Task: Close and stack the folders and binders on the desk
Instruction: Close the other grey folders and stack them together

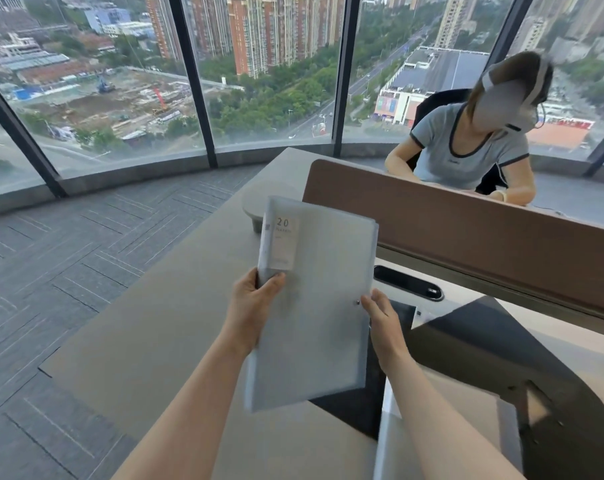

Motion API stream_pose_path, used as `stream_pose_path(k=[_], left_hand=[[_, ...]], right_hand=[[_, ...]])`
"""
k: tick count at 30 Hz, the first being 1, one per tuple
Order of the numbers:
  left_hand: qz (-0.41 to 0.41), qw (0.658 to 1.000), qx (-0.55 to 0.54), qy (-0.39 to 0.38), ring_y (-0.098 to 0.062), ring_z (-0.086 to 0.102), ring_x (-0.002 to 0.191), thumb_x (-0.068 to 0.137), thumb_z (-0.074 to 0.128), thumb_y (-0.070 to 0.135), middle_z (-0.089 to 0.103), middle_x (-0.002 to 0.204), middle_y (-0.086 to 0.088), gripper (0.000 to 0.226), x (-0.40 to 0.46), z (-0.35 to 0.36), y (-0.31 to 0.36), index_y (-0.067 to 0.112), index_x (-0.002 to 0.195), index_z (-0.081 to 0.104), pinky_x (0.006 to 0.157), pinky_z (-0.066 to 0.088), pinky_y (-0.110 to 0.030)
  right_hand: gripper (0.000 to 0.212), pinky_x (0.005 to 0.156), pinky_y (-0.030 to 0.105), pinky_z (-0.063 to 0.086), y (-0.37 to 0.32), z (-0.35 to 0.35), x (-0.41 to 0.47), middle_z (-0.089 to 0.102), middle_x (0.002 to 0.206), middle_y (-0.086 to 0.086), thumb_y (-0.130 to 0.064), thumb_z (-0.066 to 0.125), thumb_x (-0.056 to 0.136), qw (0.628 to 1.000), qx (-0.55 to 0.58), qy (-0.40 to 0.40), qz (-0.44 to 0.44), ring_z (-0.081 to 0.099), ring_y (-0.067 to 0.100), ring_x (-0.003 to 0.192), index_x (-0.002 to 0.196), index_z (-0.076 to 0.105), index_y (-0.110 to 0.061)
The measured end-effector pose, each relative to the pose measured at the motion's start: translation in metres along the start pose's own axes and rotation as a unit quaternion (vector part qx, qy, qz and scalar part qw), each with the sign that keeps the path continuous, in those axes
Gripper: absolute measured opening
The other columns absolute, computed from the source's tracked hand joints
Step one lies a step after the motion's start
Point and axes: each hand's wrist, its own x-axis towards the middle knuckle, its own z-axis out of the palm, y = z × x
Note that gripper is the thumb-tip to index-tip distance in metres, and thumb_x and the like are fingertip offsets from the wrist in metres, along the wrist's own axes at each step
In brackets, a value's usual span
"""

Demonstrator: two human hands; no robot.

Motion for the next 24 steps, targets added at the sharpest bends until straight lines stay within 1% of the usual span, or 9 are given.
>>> stream_pose_path(k=[2, 5, 7, 9, 13, 17, 18, 21, 24], left_hand=[[-0.025, 1.000, -0.008, -0.005, -0.023, 0.066, 0.075, 0.090, 0.065, 0.010, 0.072, 0.089, -0.010, 0.009, 0.000, -0.001, -0.010, 0.013, 0.096, 0.071, 0.070, 0.056, -0.038], [-0.063, 0.998, -0.021, 0.001, -0.025, 0.068, 0.075, 0.089, 0.065, 0.010, 0.073, 0.090, -0.012, 0.011, -0.002, -0.005, -0.026, 0.012, 0.097, 0.072, 0.071, 0.056, -0.040], [-0.090, 0.996, -0.027, 0.008, -0.023, 0.069, 0.071, 0.089, 0.065, 0.009, 0.074, 0.089, -0.011, 0.011, -0.005, -0.010, -0.039, 0.011, 0.098, 0.072, 0.065, 0.059, -0.035], [-0.116, 0.993, -0.029, 0.015, -0.023, 0.070, 0.070, 0.089, 0.065, 0.009, 0.074, 0.089, -0.012, 0.012, -0.006, -0.018, -0.054, 0.010, 0.099, 0.071, 0.065, 0.058, -0.035], [-0.153, 0.987, -0.019, 0.039, -0.024, 0.070, 0.068, 0.089, 0.066, 0.010, 0.075, 0.086, -0.012, 0.010, -0.012, -0.035, -0.083, 0.009, 0.098, 0.071, 0.062, 0.058, -0.034], [-0.177, 0.982, 0.016, 0.069, -0.028, 0.068, 0.073, 0.088, 0.068, 0.012, 0.074, 0.088, -0.014, 0.011, -0.017, -0.056, -0.112, 0.006, 0.097, 0.070, 0.069, 0.056, -0.038], [-0.178, 0.980, 0.035, 0.077, -0.028, 0.067, 0.074, 0.087, 0.069, 0.012, 0.072, 0.089, -0.016, 0.013, -0.017, -0.062, -0.119, 0.003, 0.096, 0.069, 0.071, 0.055, -0.039], [-0.184, 0.974, 0.092, 0.098, -0.026, 0.061, 0.071, 0.086, 0.071, 0.012, 0.067, 0.084, -0.016, 0.017, -0.022, -0.076, -0.137, -0.003, 0.093, 0.065, 0.067, 0.050, -0.036], [-0.190, 0.968, 0.121, 0.110, -0.025, 0.059, 0.068, 0.084, 0.073, 0.011, 0.065, 0.080, -0.013, 0.014, -0.026, -0.085, -0.151, 0.000, 0.087, 0.064, 0.065, 0.048, -0.035]], right_hand=[[0.017, 0.081, 0.027, 0.050, 0.002, -0.011, -0.005, 0.069, 0.105, 0.001, -0.022, 0.055, 0.098, 1.000, 0.025, 0.000, -0.004, 0.065, 0.016, 0.095, 0.109, 0.062, -0.011], [0.011, 0.074, 0.029, 0.047, 0.012, -0.025, -0.009, 0.070, 0.090, 0.004, -0.011, 0.057, 0.095, 1.000, 0.008, 0.015, 0.007, 0.063, 0.020, 0.085, 0.094, 0.068, -0.007], [0.021, 0.072, 0.031, 0.043, 0.019, -0.029, -0.013, 0.069, 0.079, 0.002, -0.007, 0.061, 0.092, 1.000, -0.001, 0.004, 0.022, 0.058, 0.021, 0.080, 0.074, 0.068, -0.014], [0.028, 0.072, 0.033, 0.039, 0.029, -0.032, -0.014, 0.067, 0.074, 0.002, -0.008, 0.064, 0.089, 0.999, -0.019, 0.000, 0.047, 0.054, 0.022, 0.078, 0.063, 0.066, -0.020], [0.009, 0.073, 0.033, 0.037, 0.045, -0.028, -0.024, 0.063, 0.076, 0.006, -0.022, 0.066, 0.079, 0.996, -0.056, -0.033, 0.058, 0.052, 0.021, 0.077, 0.072, 0.065, -0.016], [0.011, 0.061, 0.020, 0.042, 0.059, -0.022, -0.030, 0.069, 0.081, -0.003, -0.018, 0.066, 0.090, 0.983, -0.131, -0.087, 0.095, 0.061, 0.011, 0.071, 0.081, 0.062, -0.014], [0.009, 0.061, 0.020, 0.045, 0.065, -0.020, -0.031, 0.071, 0.086, -0.003, -0.020, 0.067, 0.090, 0.977, -0.154, -0.103, 0.109, 0.064, 0.010, 0.073, 0.085, 0.063, -0.013], [0.014, 0.073, 0.028, 0.054, 0.081, -0.013, -0.033, 0.072, 0.098, 0.000, -0.026, 0.069, 0.088, 0.955, -0.233, -0.128, 0.131, 0.068, 0.013, 0.086, 0.095, 0.062, -0.016], [0.015, 0.069, 0.025, 0.049, 0.094, -0.003, -0.037, 0.068, 0.096, -0.005, -0.033, 0.067, 0.087, 0.936, -0.291, -0.137, 0.141, 0.064, 0.010, 0.084, 0.090, 0.058, -0.021]])
